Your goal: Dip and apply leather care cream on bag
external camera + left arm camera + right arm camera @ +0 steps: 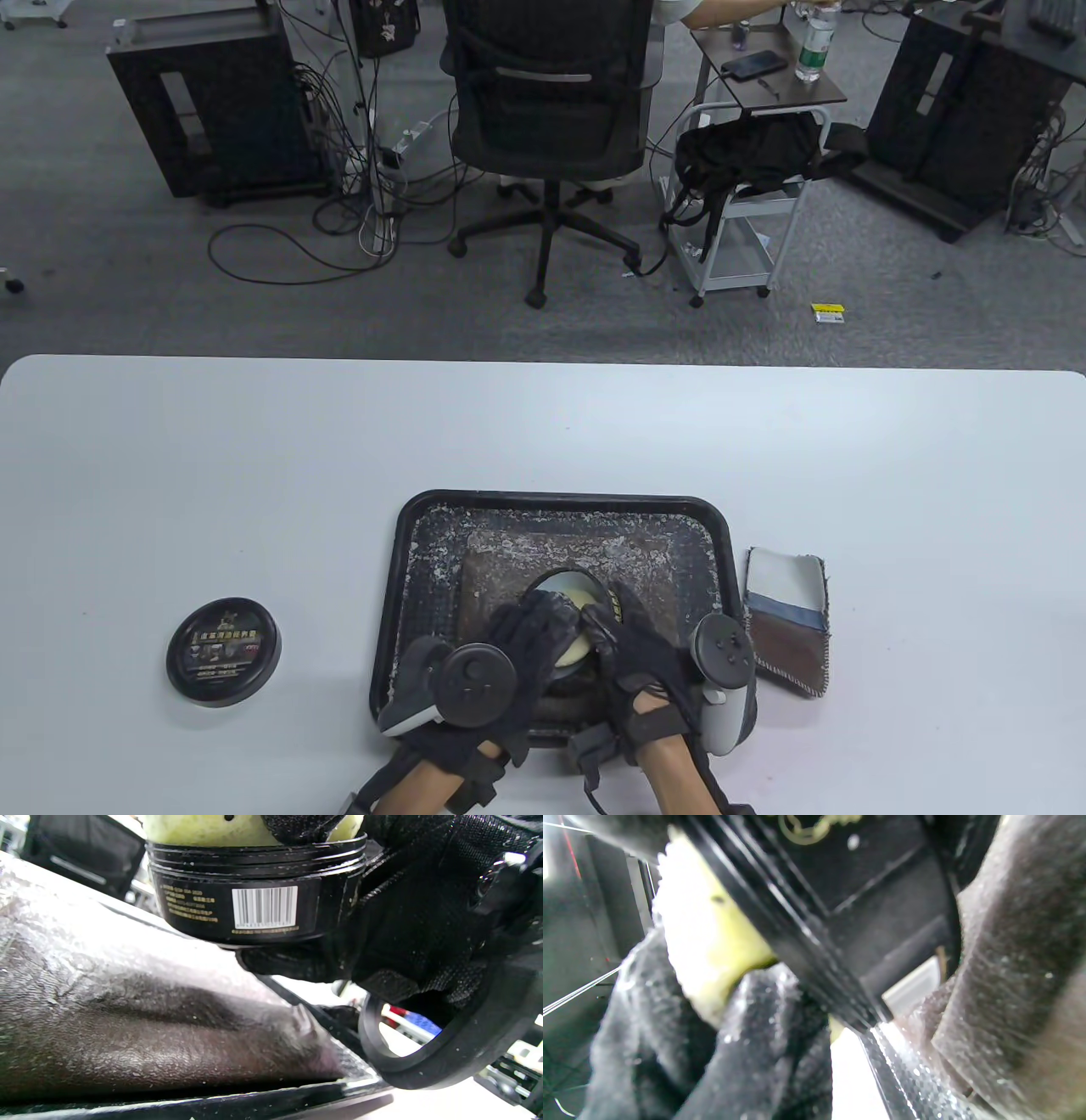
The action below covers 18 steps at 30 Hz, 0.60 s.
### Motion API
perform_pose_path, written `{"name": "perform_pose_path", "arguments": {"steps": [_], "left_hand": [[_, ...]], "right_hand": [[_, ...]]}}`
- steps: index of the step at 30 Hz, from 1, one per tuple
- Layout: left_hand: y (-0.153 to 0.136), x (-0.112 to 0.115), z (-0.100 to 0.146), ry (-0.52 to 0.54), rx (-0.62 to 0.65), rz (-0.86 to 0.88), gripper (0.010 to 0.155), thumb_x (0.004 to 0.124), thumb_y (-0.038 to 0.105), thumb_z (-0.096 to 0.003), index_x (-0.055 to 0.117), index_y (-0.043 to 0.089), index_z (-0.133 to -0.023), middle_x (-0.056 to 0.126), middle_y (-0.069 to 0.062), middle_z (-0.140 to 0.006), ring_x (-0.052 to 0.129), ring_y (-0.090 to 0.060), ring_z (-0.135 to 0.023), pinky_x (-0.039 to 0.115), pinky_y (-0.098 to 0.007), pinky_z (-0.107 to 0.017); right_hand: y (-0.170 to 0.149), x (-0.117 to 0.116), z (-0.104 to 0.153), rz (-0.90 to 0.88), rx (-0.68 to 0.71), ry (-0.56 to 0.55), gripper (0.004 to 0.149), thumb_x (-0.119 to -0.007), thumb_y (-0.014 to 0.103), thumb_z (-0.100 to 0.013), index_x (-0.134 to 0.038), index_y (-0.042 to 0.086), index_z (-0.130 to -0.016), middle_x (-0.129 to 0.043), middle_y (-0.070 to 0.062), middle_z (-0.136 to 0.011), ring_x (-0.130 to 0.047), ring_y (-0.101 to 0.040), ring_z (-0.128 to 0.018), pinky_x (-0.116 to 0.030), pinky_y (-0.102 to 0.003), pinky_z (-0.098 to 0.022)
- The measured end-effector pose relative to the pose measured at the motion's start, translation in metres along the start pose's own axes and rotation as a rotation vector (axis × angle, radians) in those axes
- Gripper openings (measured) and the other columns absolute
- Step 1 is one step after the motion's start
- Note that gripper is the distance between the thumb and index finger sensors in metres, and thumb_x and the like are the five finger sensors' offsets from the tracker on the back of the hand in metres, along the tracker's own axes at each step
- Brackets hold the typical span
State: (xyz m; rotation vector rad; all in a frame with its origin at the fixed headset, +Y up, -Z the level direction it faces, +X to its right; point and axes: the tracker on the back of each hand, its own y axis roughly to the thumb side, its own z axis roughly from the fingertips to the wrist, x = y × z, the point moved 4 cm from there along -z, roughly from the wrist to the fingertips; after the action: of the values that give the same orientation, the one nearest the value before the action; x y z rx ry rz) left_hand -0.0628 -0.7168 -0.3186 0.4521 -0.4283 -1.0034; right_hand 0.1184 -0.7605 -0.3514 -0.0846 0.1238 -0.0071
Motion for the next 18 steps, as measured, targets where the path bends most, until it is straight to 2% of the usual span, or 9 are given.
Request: {"name": "perform_pose_path", "arguments": {"steps": [10,18], "left_hand": [[-0.008,0.004,0.004,-0.051,0.0,0.017,0.058,0.068,0.03,-0.0581,0.044,0.033,-0.111,0.045,0.005,-0.121,0.05,-0.022,-0.117,0.048,-0.049,-0.086],[0.0,0.004,0.004,-0.078,-0.001,-0.022,0.056,0.069,0.03,-0.0569,0.051,0.036,-0.109,0.053,0.006,-0.12,0.058,-0.021,-0.115,0.051,-0.049,-0.085]], "right_hand": [[0.008,-0.014,0.003,0.082,0.038,0.006,0.089,-0.072,0.049,-0.049,-0.029,-0.005,-0.104,-0.054,-0.036,-0.096,-0.08,-0.056,-0.079,-0.077,-0.06,-0.052],[0.018,-0.007,0.003,0.165,0.076,-0.043,0.087,-0.074,0.049,-0.048,-0.035,-0.006,-0.104,-0.06,-0.037,-0.093,-0.084,-0.057,-0.076,-0.079,-0.061,-0.05]]}}
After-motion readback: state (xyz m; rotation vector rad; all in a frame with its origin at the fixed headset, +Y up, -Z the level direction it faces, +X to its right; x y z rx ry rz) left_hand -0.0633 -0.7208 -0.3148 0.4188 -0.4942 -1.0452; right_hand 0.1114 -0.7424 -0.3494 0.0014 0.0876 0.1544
